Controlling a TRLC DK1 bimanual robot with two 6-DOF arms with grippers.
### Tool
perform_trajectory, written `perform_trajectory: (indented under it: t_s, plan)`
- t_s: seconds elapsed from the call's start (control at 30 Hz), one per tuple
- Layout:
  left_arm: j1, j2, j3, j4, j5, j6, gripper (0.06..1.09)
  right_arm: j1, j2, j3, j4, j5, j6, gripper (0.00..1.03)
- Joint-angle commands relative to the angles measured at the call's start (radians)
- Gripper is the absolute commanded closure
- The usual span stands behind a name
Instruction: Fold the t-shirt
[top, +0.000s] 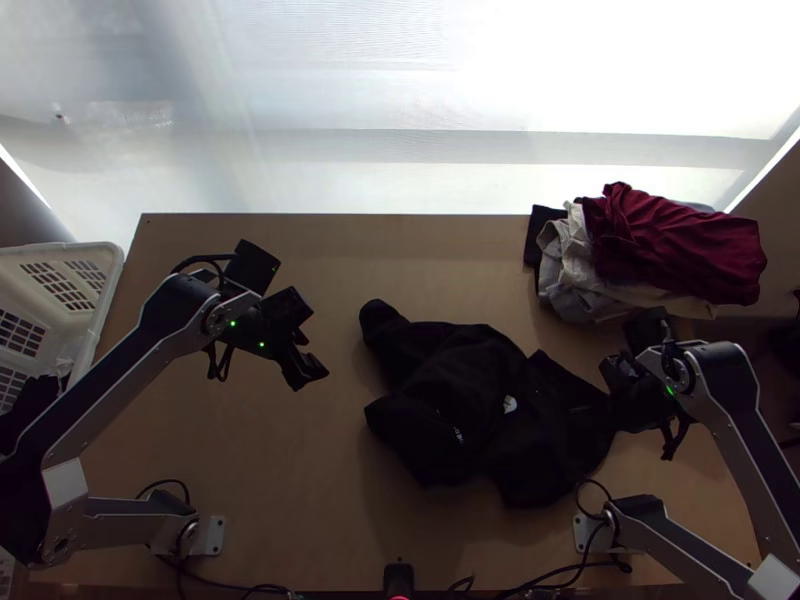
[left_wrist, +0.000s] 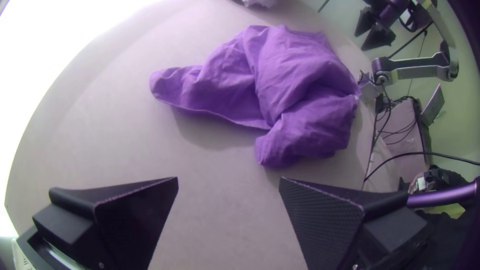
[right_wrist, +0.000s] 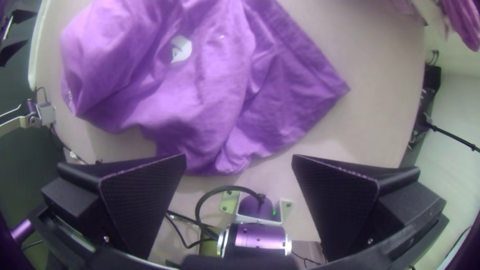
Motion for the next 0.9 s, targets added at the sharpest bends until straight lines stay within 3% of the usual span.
perform_trajectory:
  t_s: [0.0, 0.33, 0.57, 0.73, 0.8, 0.87]
  plan:
    - [0.09, -0.01, 0.023, -0.047, 0.013, 0.013, 0.1, 0.079, 0.073, -0.121, 0.016, -0.121, -0.022, 0.05]
    - [0.104, -0.037, 0.009, -0.053, -0.001, 0.006, 0.1, 0.183, 0.206, -0.208, 0.134, -0.222, -0.064, 0.05]
    - [0.134, -0.094, -0.026, -0.058, -0.02, 0.01, 0.1, 0.114, 0.224, -0.268, 0.211, -0.221, -0.104, 0.05]
    - [0.137, -0.128, -0.06, -0.058, -0.042, 0.012, 0.1, 0.094, 0.234, -0.262, 0.222, -0.222, -0.125, 0.21]
    - [0.137, -0.136, -0.069, -0.057, -0.056, 0.013, 0.1, 0.094, 0.237, -0.259, 0.232, -0.222, -0.13, 0.35]
    - [0.137, -0.139, -0.077, -0.055, -0.06, 0.012, 0.1, 0.095, 0.237, -0.253, 0.249, -0.235, -0.131, 0.58]
